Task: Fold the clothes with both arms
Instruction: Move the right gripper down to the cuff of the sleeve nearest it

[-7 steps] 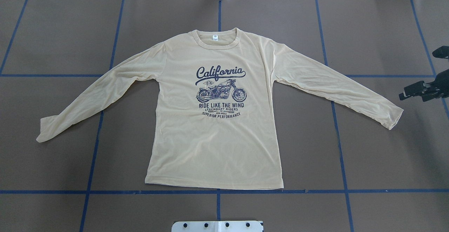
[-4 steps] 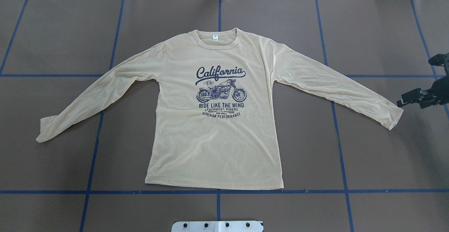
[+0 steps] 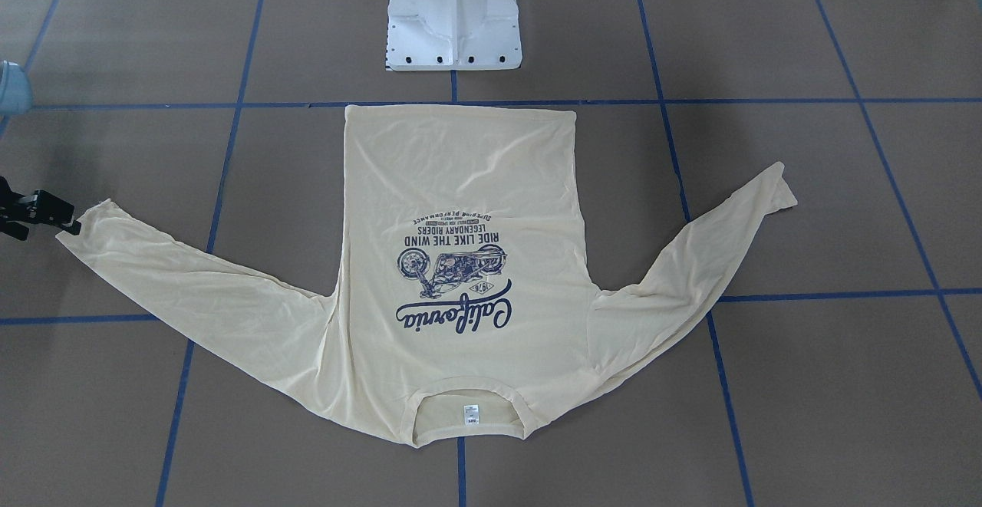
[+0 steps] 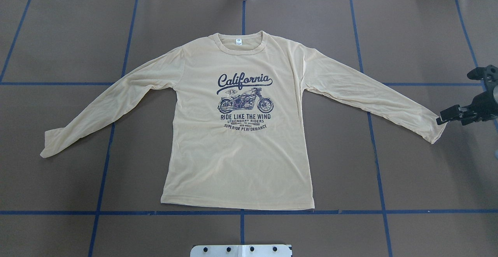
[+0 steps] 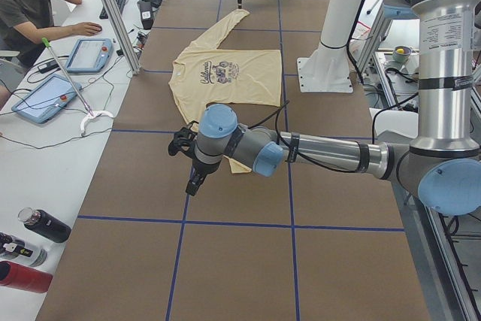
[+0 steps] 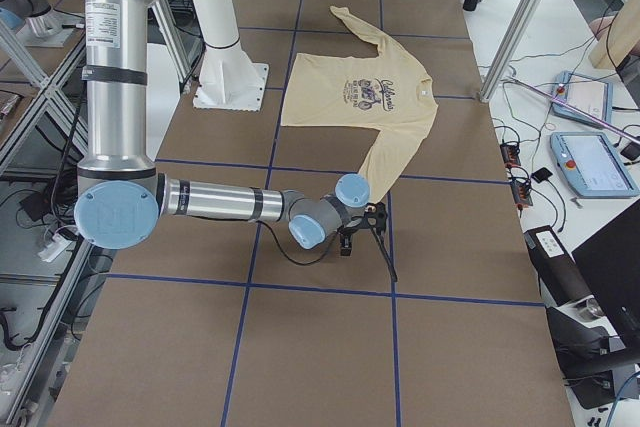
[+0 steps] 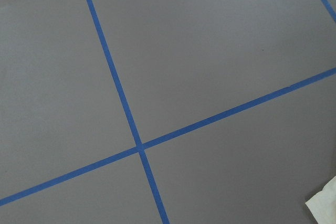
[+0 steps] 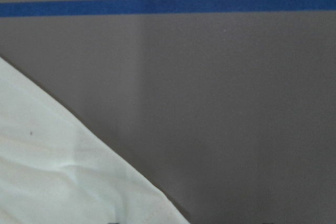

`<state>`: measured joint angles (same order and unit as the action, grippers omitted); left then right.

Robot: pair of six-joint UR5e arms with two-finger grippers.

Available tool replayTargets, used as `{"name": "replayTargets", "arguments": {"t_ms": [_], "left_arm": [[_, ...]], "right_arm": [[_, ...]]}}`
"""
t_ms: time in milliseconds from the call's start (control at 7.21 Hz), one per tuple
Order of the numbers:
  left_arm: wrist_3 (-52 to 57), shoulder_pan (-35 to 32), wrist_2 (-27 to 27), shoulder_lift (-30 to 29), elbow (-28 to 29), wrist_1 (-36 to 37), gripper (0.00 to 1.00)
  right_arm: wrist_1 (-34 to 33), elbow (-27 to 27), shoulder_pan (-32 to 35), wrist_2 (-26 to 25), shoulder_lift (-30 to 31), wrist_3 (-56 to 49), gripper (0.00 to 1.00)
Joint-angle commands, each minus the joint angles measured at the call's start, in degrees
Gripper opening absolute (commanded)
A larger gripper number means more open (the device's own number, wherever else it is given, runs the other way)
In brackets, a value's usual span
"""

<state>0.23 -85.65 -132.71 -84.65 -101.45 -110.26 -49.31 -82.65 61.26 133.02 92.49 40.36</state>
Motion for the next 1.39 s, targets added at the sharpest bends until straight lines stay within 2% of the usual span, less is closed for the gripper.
{"name": "replayTargets", "arguments": {"t_ms": [0, 139, 278, 416, 555, 694, 833, 1249], "left_arm": [[0.0, 0.0, 0.0, 0.0, 0.0, 0.0, 1.0], [0.0, 0.0, 0.0, 0.0, 0.0, 0.0, 1.0], [0.0, 0.0, 0.0, 0.0, -0.1, 0.0, 1.0], [0.0, 0.0, 0.0, 0.0, 0.0, 0.0, 1.0], [0.0, 0.0, 0.0, 0.0, 0.0, 0.0, 1.0], [0.0, 0.0, 0.0, 0.0, 0.0, 0.0, 1.0], [0.0, 0.0, 0.0, 0.0, 0.0, 0.0, 1.0], [-0.1, 0.0, 0.0, 0.0, 0.0, 0.0, 1.0]], "right_arm": [[0.0, 0.0, -0.1, -0.1, -0.3, 0.1, 0.83], [0.0, 0.0, -0.1, -0.1, -0.3, 0.1, 0.82], [0.0, 0.0, -0.1, 0.0, -0.3, 0.1, 0.74], [-0.1, 0.0, -0.1, -0.1, -0.4, 0.2, 0.54], [-0.1, 0.1, -0.1, -0.1, -0.4, 0.1, 0.38], [-0.1, 0.0, -0.1, 0.0, -0.4, 0.9, 0.17], [0.0, -0.1, -0.1, 0.1, -0.5, 2.2, 0.0], [-0.1, -0.7, 0.0, 0.6, -0.5, 2.1, 0.0]]}}
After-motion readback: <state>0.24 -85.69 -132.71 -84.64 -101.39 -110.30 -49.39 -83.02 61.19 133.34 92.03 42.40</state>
